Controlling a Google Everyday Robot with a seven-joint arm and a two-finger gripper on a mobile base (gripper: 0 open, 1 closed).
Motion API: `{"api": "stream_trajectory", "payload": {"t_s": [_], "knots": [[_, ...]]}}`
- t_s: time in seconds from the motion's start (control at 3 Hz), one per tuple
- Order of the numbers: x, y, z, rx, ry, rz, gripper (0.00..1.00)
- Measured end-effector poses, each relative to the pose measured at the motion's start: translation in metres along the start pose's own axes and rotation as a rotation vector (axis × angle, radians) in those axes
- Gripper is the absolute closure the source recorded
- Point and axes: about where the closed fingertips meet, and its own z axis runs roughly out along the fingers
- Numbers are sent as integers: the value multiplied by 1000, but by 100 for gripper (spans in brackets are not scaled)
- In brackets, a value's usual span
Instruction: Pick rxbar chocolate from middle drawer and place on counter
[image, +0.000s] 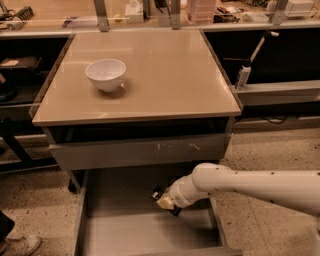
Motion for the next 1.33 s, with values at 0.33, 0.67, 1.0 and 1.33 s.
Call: {"api": "stream_trajectory", "payload": {"t_s": [0.33,0.67,1.0,1.33], "knots": [[-11,3,-59,32,15,16,100],[-11,3,-59,32,15,16,100],[-26,9,-90,60,8,-18,100],[-49,24,-147,115,-1,-47,100]]}}
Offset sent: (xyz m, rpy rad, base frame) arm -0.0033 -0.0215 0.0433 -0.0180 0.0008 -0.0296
